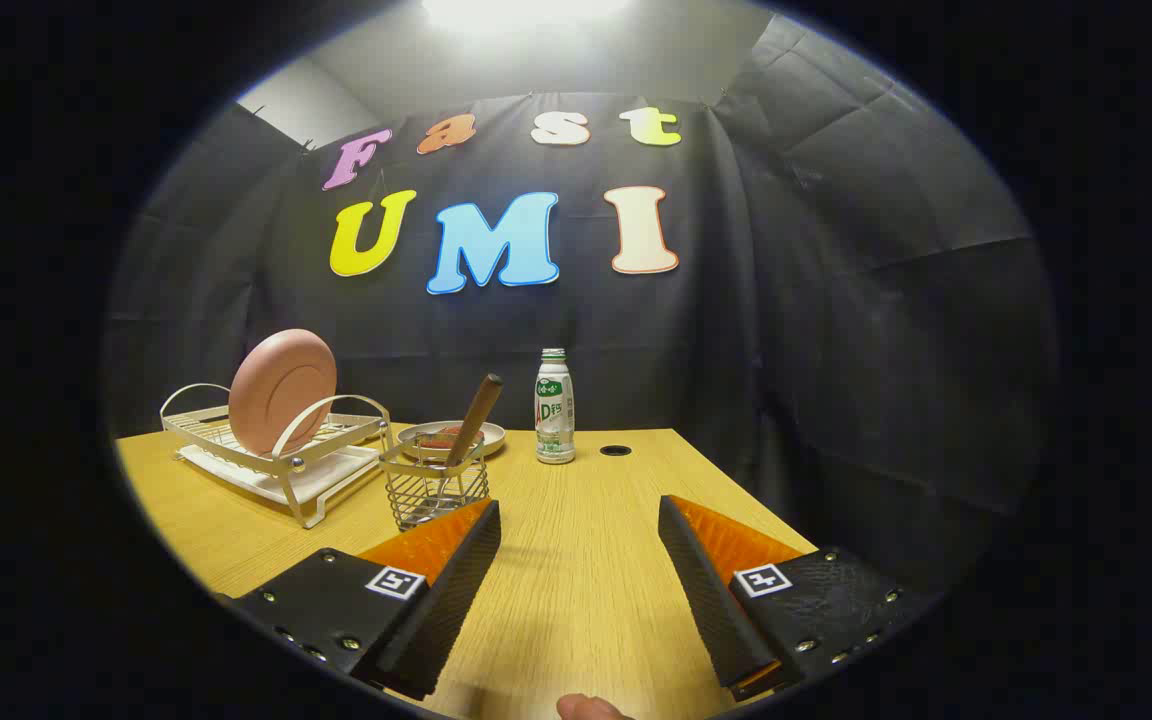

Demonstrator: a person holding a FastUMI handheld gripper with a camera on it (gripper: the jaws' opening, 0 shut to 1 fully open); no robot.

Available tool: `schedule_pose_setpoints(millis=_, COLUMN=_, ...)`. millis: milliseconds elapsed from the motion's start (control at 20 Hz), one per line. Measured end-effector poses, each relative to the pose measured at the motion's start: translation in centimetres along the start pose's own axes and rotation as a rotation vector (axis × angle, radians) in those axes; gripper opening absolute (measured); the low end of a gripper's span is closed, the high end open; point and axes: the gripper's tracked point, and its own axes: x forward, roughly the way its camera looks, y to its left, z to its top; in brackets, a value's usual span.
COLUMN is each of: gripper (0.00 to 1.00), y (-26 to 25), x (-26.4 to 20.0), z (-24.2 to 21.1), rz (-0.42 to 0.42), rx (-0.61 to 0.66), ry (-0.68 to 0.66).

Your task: Take the plate from the dish rack, then take the spoon from the basket and place it into the plate.

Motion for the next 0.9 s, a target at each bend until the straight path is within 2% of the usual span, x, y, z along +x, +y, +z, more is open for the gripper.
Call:
schedule_pose_setpoints(millis=200, gripper=0.97, y=-0.2, x=4.2, z=0.0, rz=0.003, rx=0.024, ry=0.018)
schedule_pose_setpoints(millis=450, gripper=0.97, y=-1.8, x=7.7, z=1.5, rz=-0.042, rx=0.016, ry=0.005)
schedule_pose_setpoints(millis=650, gripper=0.97, y=-3.6, x=6.4, z=4.9, rz=-0.085, rx=-0.004, ry=0.001)
schedule_pose_setpoints(millis=900, gripper=0.96, y=-3.3, x=3.5, z=12.7, rz=-0.100, rx=-0.018, ry=-0.028)
